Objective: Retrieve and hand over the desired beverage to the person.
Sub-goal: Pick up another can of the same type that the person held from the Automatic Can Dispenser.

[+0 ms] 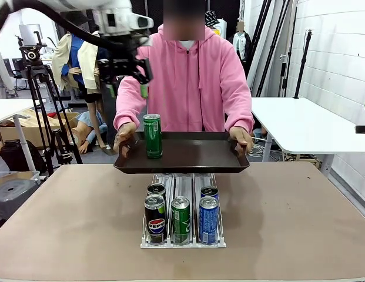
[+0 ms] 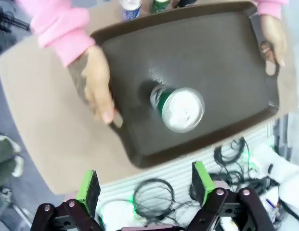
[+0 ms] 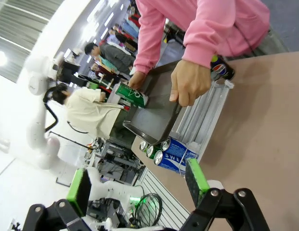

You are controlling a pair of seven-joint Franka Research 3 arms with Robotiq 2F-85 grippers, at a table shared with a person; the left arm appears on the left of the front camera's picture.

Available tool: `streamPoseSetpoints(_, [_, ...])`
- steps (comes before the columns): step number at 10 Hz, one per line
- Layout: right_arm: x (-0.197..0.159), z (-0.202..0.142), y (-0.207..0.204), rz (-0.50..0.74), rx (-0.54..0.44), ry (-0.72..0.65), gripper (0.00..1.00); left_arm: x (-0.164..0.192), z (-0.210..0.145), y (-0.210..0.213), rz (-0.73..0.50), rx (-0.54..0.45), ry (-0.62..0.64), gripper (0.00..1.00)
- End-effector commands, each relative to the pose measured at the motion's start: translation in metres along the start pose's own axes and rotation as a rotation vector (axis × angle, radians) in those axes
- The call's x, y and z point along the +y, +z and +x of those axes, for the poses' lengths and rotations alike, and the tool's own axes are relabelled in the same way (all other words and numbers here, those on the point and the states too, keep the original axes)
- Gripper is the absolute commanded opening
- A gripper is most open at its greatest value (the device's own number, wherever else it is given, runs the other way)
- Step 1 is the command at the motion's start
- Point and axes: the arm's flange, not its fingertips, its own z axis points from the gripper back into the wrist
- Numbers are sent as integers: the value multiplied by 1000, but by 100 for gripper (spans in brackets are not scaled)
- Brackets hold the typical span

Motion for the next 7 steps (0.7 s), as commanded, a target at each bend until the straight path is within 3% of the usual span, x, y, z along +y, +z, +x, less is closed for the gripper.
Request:
streamPoseSetpoints(1, [0,0,-1,16,1,6,100,76,-32,3,-218,60,114,100])
streamPoseSetpoints(3, [0,0,-1,16,1,6,100,147,-66,8,-439,-11,160,100])
streamPoseSetpoints(5, [0,0,-1,16,1,6,100,227,-93,-12,-632,4,191,100])
streamPoseSetpoints(6, [0,0,-1,16,1,6,100,249,-94,-37,-701,27,145,100])
streamPoseSetpoints(7, [0,0,-1,16,1,6,100,271,-98,-58,-810,-12,28,100])
